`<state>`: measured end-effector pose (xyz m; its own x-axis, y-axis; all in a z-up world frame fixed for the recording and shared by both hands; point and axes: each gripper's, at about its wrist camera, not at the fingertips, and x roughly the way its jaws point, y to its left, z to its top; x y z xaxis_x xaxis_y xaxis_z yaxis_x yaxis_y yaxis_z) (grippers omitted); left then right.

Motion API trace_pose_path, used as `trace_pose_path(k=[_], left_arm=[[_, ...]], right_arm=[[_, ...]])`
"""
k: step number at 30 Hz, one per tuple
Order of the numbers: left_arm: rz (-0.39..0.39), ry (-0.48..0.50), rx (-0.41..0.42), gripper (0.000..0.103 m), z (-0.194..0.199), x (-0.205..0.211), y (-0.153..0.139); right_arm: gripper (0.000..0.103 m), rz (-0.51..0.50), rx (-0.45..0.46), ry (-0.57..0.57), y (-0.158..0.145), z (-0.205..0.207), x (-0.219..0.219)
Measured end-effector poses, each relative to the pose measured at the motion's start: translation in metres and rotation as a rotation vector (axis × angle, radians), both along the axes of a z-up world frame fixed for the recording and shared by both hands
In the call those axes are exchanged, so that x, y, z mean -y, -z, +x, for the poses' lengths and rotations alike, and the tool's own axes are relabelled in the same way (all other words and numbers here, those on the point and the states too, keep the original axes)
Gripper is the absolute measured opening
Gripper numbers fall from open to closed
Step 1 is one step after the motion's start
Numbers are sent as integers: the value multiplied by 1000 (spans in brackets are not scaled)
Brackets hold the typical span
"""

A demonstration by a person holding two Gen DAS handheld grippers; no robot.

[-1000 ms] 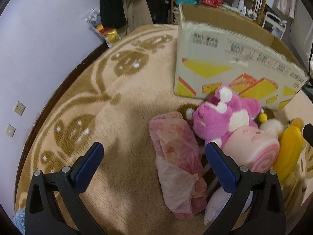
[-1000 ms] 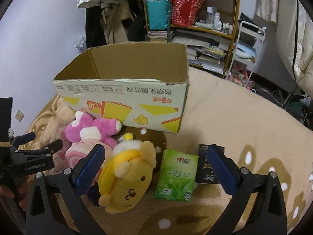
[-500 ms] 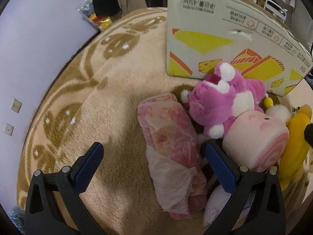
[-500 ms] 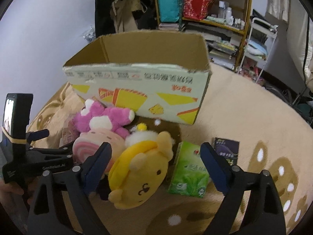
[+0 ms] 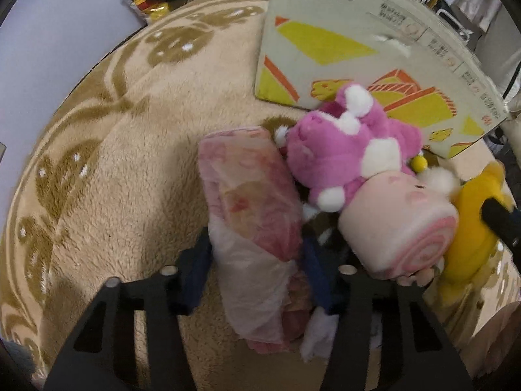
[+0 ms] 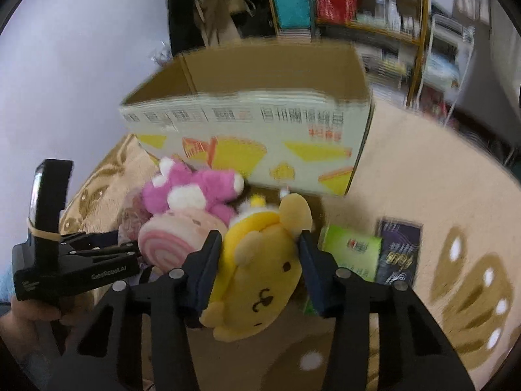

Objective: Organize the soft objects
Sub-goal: 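Grasp the pink wrapped plush with the left tool while the right tool grasps the yellow dog plush, then carry both plushes over the box and open both tools to drop them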

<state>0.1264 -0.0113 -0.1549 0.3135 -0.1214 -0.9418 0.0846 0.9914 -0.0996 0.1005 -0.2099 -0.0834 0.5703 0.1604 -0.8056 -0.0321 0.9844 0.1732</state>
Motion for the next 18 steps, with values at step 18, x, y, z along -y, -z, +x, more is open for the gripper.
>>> trace_pose_path(k=[18], left_arm=[[-27, -6, 175, 16, -30, -7, -47]], right_arm=[[50, -51, 129, 57, -31, -15, 9]])
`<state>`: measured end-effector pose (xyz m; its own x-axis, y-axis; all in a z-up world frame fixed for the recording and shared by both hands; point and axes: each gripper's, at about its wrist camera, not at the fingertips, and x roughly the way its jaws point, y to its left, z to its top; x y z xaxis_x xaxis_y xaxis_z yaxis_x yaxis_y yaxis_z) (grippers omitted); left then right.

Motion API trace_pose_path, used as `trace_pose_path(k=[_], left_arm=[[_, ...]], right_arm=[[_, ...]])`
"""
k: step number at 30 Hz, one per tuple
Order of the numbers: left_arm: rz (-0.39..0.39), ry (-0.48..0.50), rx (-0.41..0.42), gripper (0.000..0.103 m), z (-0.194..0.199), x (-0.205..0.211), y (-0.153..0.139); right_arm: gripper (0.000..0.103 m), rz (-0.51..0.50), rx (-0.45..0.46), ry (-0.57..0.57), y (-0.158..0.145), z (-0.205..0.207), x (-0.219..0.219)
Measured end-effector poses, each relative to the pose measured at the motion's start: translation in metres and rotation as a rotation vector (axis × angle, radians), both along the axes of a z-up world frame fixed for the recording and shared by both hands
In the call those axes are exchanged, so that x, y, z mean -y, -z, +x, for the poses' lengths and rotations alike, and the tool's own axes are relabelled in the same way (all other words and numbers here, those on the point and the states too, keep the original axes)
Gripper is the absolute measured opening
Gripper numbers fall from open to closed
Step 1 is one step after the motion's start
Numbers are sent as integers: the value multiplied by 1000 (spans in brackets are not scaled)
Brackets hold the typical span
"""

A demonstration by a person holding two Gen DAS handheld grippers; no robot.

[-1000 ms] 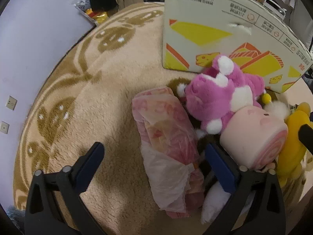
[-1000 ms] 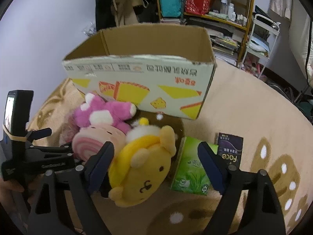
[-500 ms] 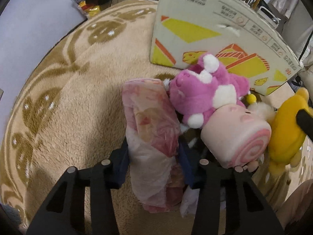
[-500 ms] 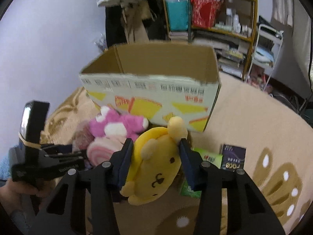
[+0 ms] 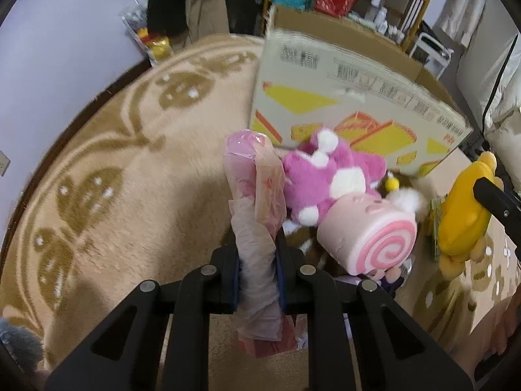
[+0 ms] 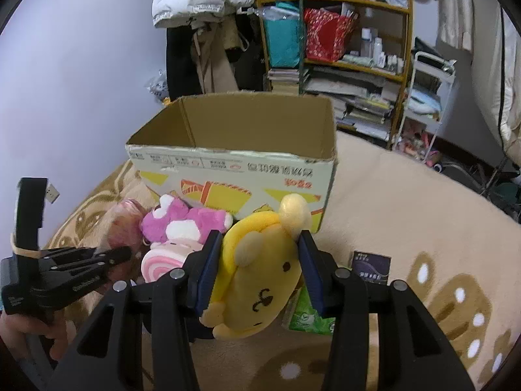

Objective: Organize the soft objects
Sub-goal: 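Carry both plushes over the box and open both tools to drop them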

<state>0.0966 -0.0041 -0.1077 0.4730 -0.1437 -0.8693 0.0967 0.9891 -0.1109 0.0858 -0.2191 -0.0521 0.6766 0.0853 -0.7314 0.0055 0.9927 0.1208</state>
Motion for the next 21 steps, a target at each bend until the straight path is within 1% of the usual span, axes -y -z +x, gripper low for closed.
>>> trace_pose_path(k=[5, 10, 13, 16, 21], left_arm=[[39, 22, 135, 16, -14, 3, -30], [87, 42, 303, 16, -28, 11, -70], [82, 36, 328, 16, -25, 14, -86], [101, 33, 350, 16, -21, 19, -99], [75, 37, 367, 16, -2, 25, -114]], right_arm=[[50, -18, 53, 36, -17, -7, 7], [50, -7, 115, 68, -37, -12, 18], [50, -21, 153, 80, -49, -11, 23], [50, -44, 178, 80, -58, -6, 26], [50, -63, 203, 75, -69, 10, 31]])
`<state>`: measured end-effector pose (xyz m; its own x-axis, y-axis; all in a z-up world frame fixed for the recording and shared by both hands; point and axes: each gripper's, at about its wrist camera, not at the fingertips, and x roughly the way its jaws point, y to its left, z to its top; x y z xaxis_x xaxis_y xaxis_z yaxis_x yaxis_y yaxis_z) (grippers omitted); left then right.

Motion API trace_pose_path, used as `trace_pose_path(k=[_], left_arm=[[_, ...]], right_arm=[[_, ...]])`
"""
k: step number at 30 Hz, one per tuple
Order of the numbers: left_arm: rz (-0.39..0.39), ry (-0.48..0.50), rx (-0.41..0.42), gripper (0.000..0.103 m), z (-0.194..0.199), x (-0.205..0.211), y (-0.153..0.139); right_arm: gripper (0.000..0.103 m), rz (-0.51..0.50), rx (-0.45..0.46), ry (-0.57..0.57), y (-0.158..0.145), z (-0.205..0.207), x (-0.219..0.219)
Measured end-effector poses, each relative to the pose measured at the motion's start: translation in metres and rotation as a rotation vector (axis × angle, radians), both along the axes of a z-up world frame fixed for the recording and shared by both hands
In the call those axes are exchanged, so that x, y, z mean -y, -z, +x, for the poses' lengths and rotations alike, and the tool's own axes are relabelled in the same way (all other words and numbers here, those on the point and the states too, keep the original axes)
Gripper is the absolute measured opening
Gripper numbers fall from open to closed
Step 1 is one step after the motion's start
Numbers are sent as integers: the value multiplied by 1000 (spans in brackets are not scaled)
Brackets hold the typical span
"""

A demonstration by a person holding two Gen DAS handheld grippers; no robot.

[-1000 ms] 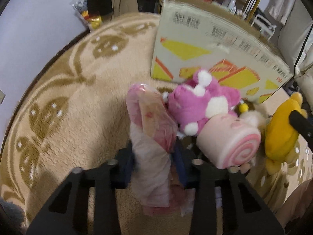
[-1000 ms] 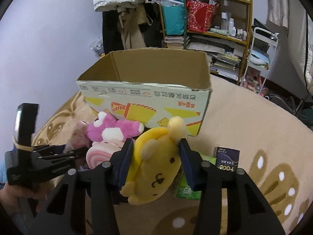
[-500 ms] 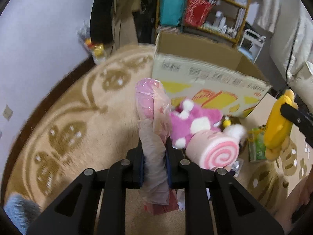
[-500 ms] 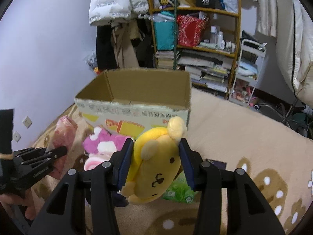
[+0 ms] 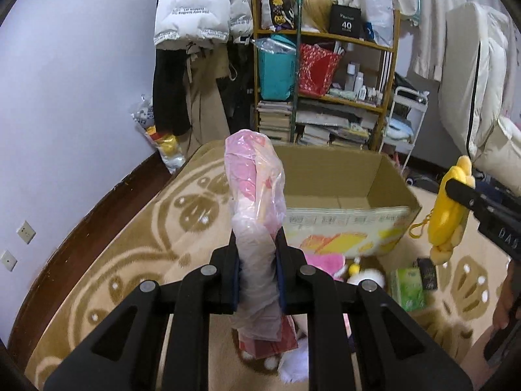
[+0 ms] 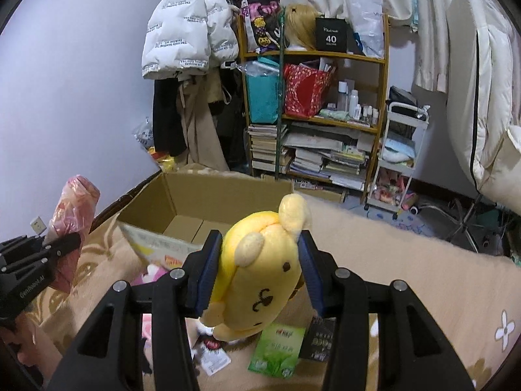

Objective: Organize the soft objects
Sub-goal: 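Carry both plushes over the box and open both tools to drop them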

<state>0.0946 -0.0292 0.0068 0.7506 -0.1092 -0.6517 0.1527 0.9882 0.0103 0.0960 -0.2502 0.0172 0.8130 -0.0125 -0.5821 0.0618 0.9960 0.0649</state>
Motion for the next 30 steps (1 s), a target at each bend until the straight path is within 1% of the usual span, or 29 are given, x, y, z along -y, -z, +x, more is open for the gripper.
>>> trace_pose_path(k=[6, 9, 12, 16, 19, 22, 25, 30], left_arm=[[26, 26, 50, 16, 31, 17, -16], [16, 32, 50, 16, 50, 24, -20], [2, 37, 33, 16, 69, 29, -20], [-7, 31, -8, 16, 91, 36, -11], [-18, 22, -42, 17, 103, 38, -1], [-10, 11, -50, 17, 107, 41, 7], [-14, 25, -90, 18, 110, 43, 16], [-8, 25, -105, 21, 110, 43, 26]], right_arm=[[50, -1, 37, 6, -13, 26, 4], [50, 6, 51, 9, -18, 43, 8], [50, 25, 57, 10, -20, 55, 9], [50, 41, 52, 1, -18, 72, 9], [51, 59, 30, -8, -12, 82, 7], [52, 60, 4, -12, -3, 89, 5], [55, 54, -27, -23, 5, 94, 3], [55, 23, -55, -12, 12, 100, 2]])
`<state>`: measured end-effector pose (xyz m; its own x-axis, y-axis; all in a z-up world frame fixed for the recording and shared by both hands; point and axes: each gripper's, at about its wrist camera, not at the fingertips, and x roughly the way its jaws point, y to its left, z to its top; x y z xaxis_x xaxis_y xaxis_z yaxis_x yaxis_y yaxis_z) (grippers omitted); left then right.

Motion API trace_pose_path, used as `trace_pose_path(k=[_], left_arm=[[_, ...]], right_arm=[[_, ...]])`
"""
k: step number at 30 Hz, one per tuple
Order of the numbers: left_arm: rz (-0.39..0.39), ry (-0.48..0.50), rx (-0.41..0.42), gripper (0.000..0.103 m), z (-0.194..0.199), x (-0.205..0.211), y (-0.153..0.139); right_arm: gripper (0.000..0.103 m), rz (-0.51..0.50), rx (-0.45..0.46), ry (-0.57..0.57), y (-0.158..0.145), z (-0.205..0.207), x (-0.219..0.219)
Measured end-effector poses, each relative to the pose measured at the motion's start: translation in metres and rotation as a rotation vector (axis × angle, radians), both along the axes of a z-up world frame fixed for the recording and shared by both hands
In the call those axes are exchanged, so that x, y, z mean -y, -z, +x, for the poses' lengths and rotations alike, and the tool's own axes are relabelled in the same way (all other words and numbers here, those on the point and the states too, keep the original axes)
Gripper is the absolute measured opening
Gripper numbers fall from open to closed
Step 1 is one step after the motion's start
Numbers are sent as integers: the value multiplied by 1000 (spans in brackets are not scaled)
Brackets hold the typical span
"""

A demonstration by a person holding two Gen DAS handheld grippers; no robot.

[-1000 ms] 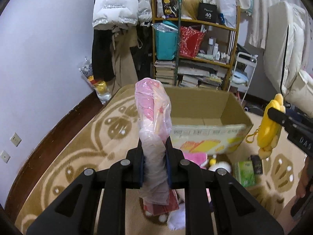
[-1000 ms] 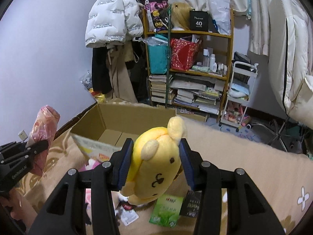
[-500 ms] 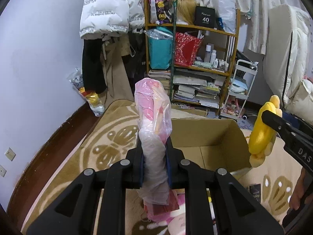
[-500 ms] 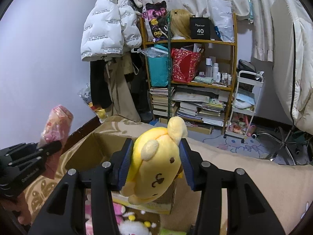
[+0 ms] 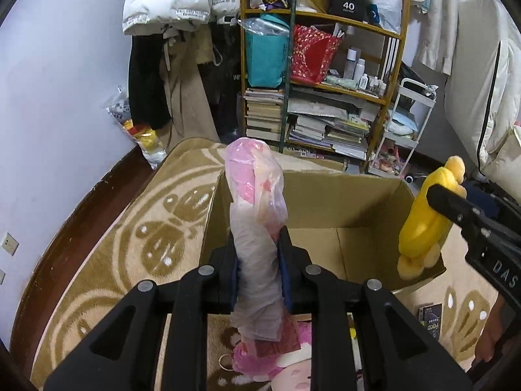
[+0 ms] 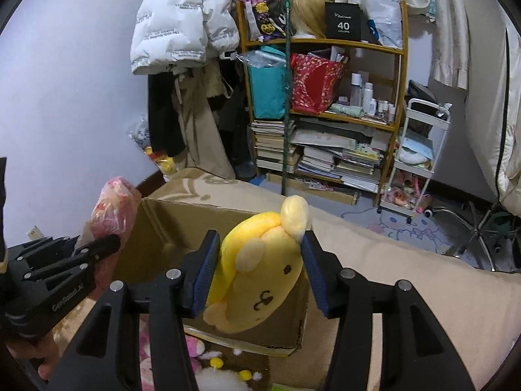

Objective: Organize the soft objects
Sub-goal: 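Carry both plushes over the box and open both tools to drop them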

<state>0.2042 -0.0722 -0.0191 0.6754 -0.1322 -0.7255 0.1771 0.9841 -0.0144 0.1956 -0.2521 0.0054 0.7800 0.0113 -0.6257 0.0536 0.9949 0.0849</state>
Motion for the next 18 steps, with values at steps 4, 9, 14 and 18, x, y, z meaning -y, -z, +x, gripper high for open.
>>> trace_pose_path(k=[4, 9, 14, 18], left_arm=[[0, -18, -30, 22, 2, -3, 3], [-4, -38, -40, 26, 2, -10, 1], [-5, -55, -4, 59, -4, -15, -10], [29, -52, 28, 66, -12, -13, -23]], right_arm=[[57, 10, 6, 2, 0, 1, 0], [70, 65, 29, -15, -7, 1, 7], [85, 34, 45, -21, -19, -6, 8], [89, 31, 61, -26, -30, -18, 9]])
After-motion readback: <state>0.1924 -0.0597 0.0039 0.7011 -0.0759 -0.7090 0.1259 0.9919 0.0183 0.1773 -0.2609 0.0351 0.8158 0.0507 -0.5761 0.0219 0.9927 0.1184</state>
